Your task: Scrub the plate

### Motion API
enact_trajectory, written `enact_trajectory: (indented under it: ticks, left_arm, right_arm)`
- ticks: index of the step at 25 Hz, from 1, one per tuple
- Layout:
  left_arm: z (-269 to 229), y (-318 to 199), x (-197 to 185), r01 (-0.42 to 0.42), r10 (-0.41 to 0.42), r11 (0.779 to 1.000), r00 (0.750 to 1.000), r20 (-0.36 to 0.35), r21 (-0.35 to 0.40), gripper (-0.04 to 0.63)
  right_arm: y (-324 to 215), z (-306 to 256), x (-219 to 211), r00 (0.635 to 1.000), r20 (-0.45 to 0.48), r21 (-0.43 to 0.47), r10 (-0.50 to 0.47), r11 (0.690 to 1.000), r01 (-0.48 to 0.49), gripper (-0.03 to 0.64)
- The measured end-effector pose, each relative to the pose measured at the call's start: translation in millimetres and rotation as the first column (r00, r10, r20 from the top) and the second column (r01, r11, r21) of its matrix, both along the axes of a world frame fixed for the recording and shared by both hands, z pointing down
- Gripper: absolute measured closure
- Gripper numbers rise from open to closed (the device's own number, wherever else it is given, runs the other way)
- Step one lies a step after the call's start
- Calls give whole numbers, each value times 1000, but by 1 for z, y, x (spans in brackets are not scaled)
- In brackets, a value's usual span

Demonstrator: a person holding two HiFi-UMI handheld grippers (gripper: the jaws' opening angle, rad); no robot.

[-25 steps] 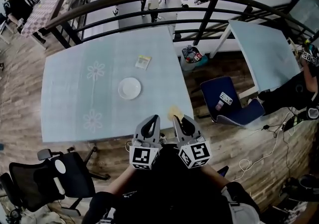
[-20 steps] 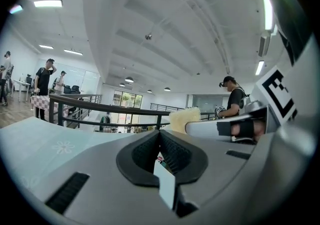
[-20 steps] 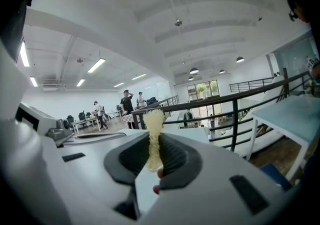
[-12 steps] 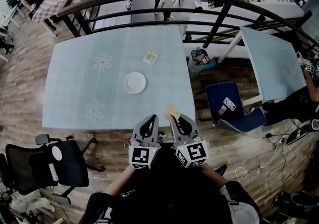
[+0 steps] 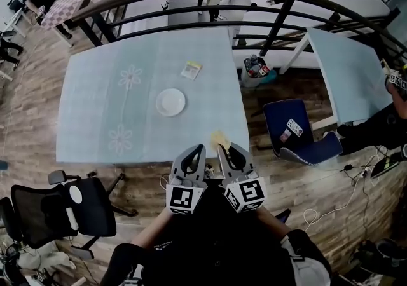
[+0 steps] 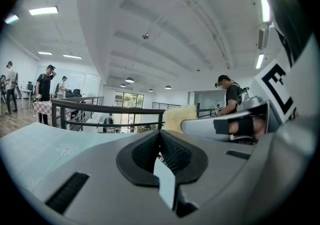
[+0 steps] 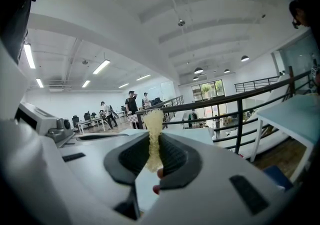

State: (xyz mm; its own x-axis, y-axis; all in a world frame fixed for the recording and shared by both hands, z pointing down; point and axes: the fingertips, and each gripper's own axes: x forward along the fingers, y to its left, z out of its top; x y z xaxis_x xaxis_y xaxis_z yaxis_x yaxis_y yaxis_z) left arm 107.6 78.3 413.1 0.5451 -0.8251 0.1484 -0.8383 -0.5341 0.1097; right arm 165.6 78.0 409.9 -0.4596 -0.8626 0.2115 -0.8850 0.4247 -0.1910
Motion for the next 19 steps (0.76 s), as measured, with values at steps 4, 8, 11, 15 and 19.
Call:
enact_trajectory:
  ticks: [4, 8, 11, 15, 19]
  left_arm:
    - [-1, -1, 1, 0, 0, 1000, 1000, 1, 2, 584]
    - [-3, 0, 4, -6, 6, 1000, 1000, 6, 12, 584]
    - [-3, 1, 5, -7, 7, 1000, 1000, 6, 15, 584]
    - [-2, 4, 2, -3, 3, 1000, 1000, 2, 12, 584]
    - [-4, 10, 0, 8, -8, 1000, 1000, -6, 16, 584]
  right_arm:
    - [-1, -1, 3, 1000, 7, 3, 5, 1000, -5, 565]
    - [0, -4, 6, 1000, 13, 13, 12, 1000, -13, 565]
    - [0, -4, 6, 1000, 11, 19, 12, 1000, -12, 565]
    - [3, -5, 3, 1000, 10, 20, 6, 1000, -7, 565]
    - [8, -6, -1, 1000, -1, 26, -10, 1000, 10, 565]
